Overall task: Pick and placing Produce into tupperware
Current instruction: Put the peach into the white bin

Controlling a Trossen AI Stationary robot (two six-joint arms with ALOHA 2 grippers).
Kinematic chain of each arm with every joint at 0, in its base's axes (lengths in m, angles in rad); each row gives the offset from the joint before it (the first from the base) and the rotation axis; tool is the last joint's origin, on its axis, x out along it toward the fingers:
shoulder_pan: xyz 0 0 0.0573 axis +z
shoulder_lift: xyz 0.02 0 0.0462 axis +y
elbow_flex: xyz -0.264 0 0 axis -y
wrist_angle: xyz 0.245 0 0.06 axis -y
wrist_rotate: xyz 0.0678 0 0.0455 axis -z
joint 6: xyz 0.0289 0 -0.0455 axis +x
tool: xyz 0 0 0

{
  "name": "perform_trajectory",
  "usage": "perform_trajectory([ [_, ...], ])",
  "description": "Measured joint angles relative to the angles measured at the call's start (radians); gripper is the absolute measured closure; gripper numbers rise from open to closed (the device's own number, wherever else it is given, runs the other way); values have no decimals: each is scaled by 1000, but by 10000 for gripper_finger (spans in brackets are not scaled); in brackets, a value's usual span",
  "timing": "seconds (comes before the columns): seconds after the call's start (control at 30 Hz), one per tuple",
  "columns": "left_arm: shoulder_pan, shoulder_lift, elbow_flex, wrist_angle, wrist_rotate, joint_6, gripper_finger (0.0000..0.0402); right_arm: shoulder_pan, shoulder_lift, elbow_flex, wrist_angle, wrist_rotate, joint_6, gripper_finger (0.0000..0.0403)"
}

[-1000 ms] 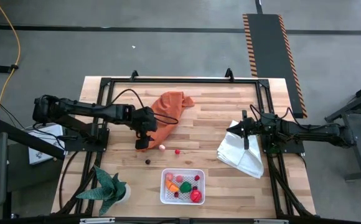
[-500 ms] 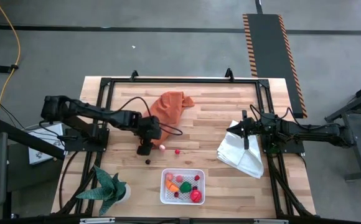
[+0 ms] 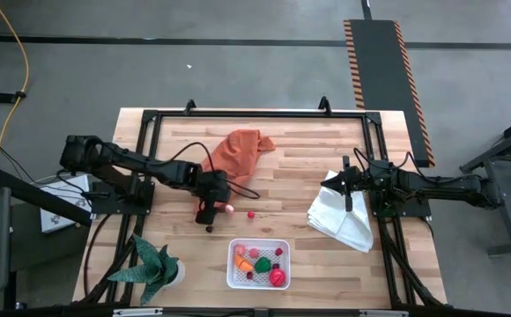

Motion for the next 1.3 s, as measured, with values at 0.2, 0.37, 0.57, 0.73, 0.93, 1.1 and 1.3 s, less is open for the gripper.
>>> perform_trajectory([
  [0.2,-5,34,0,27,13,0,166,0,0,0,0,0,0,402],
  [0.37,-34,63,0,36,16,2,174,0,0,0,0,0,0,402],
  [0.57,-39,79,0,68,6,7,176,0,0,0,0,0,0,402],
  [0.73,-38,79,0,77,-10,18,176,0,0,0,0,0,0,402],
  [0.93,-38,117,0,85,-10,18,173,0,0,0,0,0,0,402],
  [1.1,-37,130,0,87,-10,18,172,0,0,0,0,0,0,402],
  [1.3,-36,130,0,92,-26,20,172,0,0,0,0,0,0,402],
])
